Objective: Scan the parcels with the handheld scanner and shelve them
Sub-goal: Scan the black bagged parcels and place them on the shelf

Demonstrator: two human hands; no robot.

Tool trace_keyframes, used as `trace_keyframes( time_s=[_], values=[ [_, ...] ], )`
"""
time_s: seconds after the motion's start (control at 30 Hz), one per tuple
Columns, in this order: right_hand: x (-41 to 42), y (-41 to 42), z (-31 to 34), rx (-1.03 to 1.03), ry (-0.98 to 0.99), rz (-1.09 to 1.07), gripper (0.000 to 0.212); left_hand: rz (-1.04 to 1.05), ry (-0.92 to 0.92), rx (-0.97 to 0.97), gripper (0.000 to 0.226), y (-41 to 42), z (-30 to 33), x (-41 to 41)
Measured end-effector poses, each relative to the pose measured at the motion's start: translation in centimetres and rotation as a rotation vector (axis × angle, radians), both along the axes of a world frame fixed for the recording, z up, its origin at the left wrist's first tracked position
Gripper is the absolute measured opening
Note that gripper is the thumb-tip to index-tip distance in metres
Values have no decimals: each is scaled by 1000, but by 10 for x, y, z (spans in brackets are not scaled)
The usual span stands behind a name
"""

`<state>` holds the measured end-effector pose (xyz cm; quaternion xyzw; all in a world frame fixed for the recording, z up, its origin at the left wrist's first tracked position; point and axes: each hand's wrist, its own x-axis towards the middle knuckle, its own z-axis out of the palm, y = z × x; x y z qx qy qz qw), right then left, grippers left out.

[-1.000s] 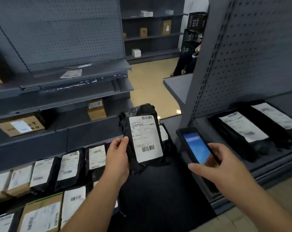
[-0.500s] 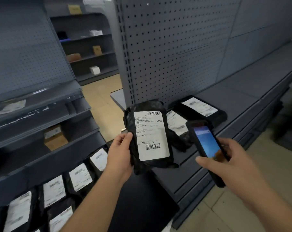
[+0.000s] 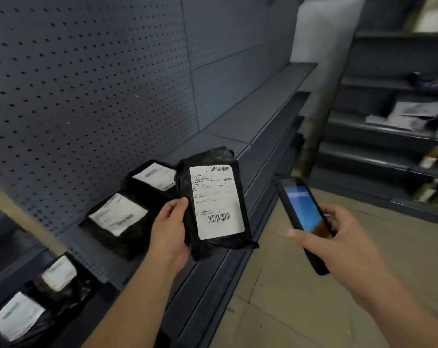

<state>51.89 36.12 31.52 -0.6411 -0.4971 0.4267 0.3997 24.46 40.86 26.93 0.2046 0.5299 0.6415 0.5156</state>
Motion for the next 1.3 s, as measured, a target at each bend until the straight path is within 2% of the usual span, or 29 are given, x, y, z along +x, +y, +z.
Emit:
trace_keyframes(
  time_s=[0.17, 0.4, 0.73, 0.9, 1.13, 1.3],
  values=[
    [67, 9, -7, -32, 21, -167, 53, -141, 13, -25, 8, 49, -1, 70],
    [118, 37, -21, -62, 60, -347, 72, -307, 74, -55, 16, 115, -11, 139],
    [155, 149, -26, -60, 16, -492, 78, -475, 56, -81, 15, 256, -18, 208],
    [162, 211, -28, -36, 19, -536, 88, -524, 44, -85, 13, 324, -16, 233],
    [169, 286, -36, -23, 74, -519, 75, -525, 53, -111, 15, 391, -19, 247],
    [181, 362, -40, -34, 67, -398, 71, -409, 39, -134, 13, 434, -21, 243]
  ],
)
